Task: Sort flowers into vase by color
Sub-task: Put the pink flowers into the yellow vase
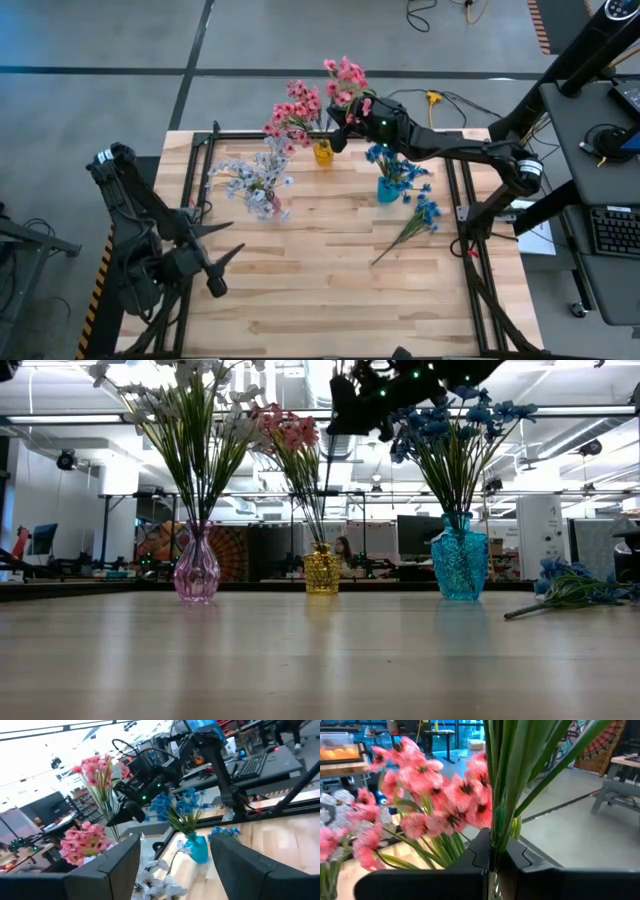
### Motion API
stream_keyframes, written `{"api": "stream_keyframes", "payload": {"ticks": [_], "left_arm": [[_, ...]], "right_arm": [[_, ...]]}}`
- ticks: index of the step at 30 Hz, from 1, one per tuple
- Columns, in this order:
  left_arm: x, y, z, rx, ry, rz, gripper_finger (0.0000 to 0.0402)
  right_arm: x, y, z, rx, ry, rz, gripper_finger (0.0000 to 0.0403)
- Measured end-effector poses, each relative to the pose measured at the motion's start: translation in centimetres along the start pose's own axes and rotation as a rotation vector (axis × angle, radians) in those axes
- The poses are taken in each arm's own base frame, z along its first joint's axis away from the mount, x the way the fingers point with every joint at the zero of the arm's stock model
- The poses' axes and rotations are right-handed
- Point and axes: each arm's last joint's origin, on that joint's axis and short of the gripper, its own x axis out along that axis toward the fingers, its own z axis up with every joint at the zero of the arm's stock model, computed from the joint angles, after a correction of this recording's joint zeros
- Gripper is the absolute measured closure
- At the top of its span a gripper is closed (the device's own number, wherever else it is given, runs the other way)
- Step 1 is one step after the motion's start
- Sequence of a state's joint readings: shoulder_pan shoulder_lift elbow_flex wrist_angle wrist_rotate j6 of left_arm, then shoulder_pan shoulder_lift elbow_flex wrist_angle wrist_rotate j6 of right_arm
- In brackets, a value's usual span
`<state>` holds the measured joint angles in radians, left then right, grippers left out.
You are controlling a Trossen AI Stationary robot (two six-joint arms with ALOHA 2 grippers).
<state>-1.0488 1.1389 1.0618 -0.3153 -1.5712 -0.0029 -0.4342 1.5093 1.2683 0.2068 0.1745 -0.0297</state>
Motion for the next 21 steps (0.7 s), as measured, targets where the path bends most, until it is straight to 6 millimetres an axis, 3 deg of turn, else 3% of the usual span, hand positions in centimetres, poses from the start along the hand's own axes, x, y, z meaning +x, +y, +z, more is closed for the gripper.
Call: {"api": "stream_keyframes", "payload": {"ticks": [11,21], "left_arm": [[-0.2,0.0,0.0,0.006,-0.003,-0.006,0.0178],[-0.2,0.0,-0.1,0.016,-0.003,-0.006,0.0178]], "right_arm": [[0.3,-0.2,-1.1,0.005,0.018,-0.008,0.0394],[1.9,0.0,-3.0,0.002,0.055,-0.014,0.0394]]}}
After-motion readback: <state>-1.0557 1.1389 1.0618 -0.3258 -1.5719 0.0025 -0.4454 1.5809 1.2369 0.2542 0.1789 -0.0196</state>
